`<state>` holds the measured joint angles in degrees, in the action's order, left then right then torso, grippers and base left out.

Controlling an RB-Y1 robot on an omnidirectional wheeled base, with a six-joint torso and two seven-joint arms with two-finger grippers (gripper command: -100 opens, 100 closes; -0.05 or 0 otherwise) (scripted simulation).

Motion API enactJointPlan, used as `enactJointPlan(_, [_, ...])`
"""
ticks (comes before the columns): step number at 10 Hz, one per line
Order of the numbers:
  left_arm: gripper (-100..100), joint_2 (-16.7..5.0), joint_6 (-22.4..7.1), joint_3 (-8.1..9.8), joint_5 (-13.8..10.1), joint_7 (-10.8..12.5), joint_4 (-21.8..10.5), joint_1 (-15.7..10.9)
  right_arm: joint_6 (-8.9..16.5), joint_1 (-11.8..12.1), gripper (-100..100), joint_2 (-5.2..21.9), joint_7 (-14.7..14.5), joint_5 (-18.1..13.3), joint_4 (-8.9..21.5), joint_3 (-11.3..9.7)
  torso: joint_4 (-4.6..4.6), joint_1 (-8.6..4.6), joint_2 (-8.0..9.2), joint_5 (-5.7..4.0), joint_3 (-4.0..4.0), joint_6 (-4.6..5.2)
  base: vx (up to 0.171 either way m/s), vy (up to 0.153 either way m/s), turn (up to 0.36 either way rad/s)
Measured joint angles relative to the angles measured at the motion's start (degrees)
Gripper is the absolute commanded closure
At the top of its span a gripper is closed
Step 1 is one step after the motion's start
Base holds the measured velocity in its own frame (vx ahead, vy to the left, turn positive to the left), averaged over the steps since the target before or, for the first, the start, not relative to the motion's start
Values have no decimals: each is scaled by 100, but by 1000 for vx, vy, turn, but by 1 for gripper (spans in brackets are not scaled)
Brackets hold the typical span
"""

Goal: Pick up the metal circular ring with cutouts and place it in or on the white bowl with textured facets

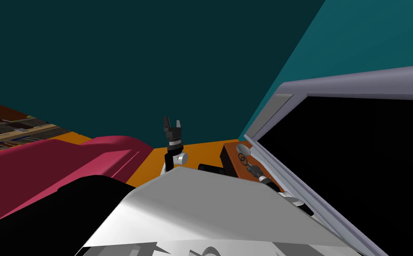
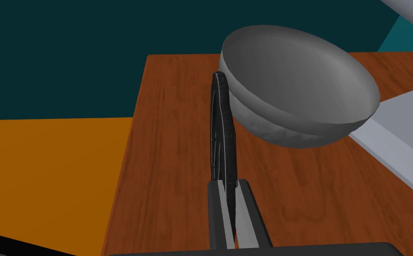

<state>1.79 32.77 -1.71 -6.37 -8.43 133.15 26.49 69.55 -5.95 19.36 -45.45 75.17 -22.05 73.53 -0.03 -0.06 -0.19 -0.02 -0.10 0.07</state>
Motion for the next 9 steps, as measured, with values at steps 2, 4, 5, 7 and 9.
enactJointPlan(2, [0, 0, 0, 0, 0, 0, 0, 0, 0, 1, 100, -1, 2, 0, 1, 0, 0, -2, -2, 0, -1, 0, 0, 0, 0])
enactJointPlan(4, [0, 0, 0, 0, 0, 0, 0, 0, 0, 1, 100, -2, 3, 0, 2, 0, 0, -1, -2, 1, -1, 0, 0, 0, 0])
enactJointPlan(5, [0, 0, 0, 0, 0, 0, 0, 0, 0, 1, 0, -2, 3, 0, 2, 0, 0, -1, -2, 1, -1, -1, 0, 0, 0])
enactJointPlan(7, [0, 1, 0, -1, 0, 0, 0, 0, 35, -46, 100, 270, -135, 58, 242, 111, 6, 21, -13, 12, -3, -9, 31, 88, 131])
enactJointPlan(9, [0, 0, 0, 0, 0, 0, 0, 0, 3, -168, 100, 406, -257, 86, 434, 179, -1, 28, -16, 6, -8, -5, 19, 38, -6])
